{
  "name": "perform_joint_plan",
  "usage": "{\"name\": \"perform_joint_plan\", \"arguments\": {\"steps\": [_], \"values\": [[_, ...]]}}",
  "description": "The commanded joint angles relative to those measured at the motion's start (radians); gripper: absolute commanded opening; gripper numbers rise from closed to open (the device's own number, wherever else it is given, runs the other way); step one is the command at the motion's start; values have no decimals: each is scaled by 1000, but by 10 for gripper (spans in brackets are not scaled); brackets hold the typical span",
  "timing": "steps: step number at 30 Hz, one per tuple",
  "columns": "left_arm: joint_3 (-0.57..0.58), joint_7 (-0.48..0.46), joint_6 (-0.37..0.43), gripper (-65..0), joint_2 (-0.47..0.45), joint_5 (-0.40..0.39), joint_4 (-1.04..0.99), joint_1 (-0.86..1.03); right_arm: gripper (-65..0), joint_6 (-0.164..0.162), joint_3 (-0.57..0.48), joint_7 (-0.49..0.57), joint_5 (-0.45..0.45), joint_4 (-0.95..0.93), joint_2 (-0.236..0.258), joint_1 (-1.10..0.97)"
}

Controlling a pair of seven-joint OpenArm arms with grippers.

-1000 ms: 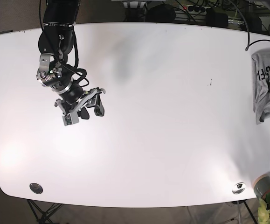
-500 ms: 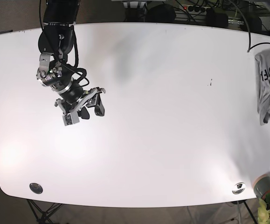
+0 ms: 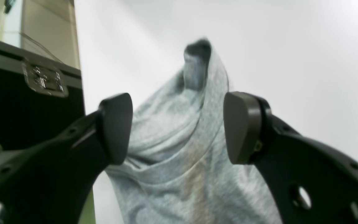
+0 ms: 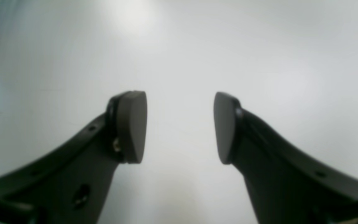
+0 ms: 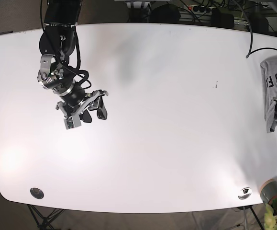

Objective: Fold the T-shirt properly

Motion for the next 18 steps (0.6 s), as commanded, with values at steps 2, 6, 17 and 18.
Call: {"name": "perform_joint_plan", "arguments": {"steps": [2,6,17,18], "values": [[-11,-17,13,-229,-11,-8,76,-18,-322,4,1,31,10,23,35,20],[-12,-17,15,-229,19,-6,145,-16,-322,2,6,33,0,48,44,20],[-97,-17,159,-231,173,-2,355,62,-323,2,1,326,-186,55,52,-51],[-98,-17,168,-231,193,-2,374,62,-323,2,1,355,-203,54,52,-57]]}}
